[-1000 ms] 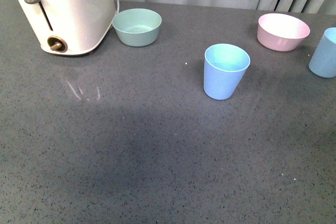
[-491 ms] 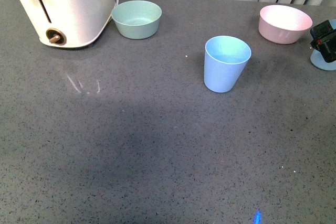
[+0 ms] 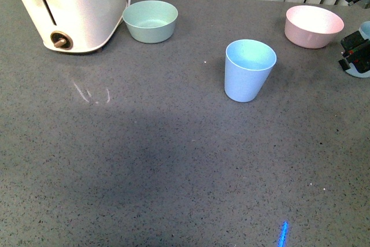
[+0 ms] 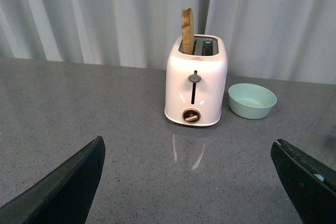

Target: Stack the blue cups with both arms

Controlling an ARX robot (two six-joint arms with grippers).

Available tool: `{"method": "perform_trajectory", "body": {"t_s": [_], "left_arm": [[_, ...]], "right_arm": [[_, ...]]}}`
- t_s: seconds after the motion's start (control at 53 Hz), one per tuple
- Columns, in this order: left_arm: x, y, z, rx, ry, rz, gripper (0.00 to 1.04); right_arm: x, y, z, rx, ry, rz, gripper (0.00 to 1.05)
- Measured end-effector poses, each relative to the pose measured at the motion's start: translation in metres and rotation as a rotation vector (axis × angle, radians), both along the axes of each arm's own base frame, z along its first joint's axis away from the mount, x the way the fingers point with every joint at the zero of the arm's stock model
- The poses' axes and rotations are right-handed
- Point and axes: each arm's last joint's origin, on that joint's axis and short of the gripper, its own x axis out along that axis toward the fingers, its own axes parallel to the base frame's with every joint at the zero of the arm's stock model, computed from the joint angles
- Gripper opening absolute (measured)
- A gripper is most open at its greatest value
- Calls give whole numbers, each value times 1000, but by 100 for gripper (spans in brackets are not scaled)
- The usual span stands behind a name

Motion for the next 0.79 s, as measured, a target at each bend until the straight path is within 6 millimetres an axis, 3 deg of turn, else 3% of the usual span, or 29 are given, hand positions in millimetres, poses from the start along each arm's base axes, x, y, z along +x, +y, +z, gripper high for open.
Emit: {"method": "perform_trajectory", "body": {"t_s": [0.396, 0.472, 0.642, 0.792], "left_arm": [[0, 0, 0, 0, 0, 0, 96], [0, 0, 0, 0, 0, 0, 96], [0, 0, 0, 0, 0, 0, 96], [0, 0, 0, 0, 0, 0, 96]], "right_arm": [[-5, -5, 1, 15, 26, 12, 2], [-15, -7, 7, 33, 36, 33, 2], [-44, -2, 45, 95, 22, 142, 2], [-76, 44, 90, 208, -31, 347, 2]]}}
